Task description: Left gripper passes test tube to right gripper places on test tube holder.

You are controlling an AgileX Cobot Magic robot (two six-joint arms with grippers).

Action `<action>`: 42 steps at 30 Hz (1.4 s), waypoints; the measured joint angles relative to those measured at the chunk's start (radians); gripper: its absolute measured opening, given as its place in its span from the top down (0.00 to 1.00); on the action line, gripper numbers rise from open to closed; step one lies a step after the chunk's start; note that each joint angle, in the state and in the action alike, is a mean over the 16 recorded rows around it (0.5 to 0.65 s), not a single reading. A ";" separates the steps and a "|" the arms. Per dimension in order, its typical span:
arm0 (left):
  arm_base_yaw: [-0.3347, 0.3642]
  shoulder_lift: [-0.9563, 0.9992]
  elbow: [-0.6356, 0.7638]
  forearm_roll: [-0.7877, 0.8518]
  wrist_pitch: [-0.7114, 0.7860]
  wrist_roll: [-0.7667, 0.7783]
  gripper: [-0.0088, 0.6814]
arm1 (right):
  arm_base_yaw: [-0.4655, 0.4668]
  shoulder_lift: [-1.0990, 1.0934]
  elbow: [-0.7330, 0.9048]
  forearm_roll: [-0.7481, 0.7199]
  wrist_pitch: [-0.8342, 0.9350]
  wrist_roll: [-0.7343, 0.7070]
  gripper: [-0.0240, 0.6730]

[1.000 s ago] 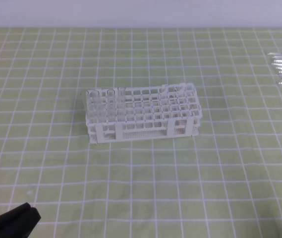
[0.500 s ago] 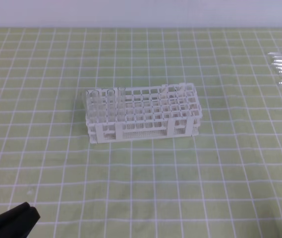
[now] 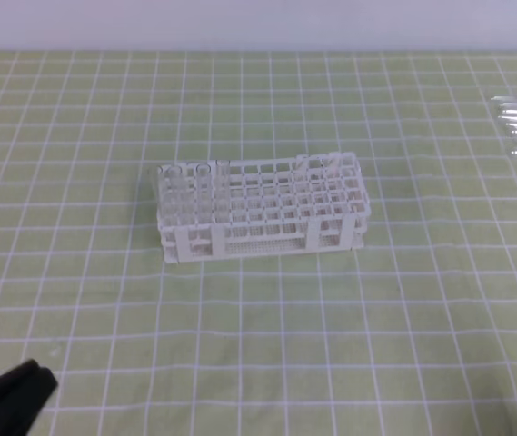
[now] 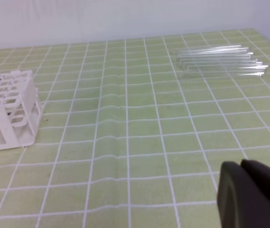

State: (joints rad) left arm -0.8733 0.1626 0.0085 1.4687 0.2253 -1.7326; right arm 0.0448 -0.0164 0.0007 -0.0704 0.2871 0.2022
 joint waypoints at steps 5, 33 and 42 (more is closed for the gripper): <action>0.124 -0.028 0.000 0.016 -0.005 -0.003 0.97 | 0.000 0.000 0.000 0.000 0.000 0.000 0.97; 0.566 -0.068 -0.041 -0.208 -0.261 0.131 0.97 | 0.000 0.000 0.000 0.001 0.000 0.000 0.97; 0.560 -0.068 -0.071 -0.958 -0.142 1.082 0.97 | 0.000 0.000 0.000 0.001 0.000 0.000 0.97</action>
State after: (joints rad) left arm -0.3134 0.0948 -0.0621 0.5107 0.0832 -0.6510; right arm 0.0448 -0.0164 0.0007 -0.0695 0.2871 0.2022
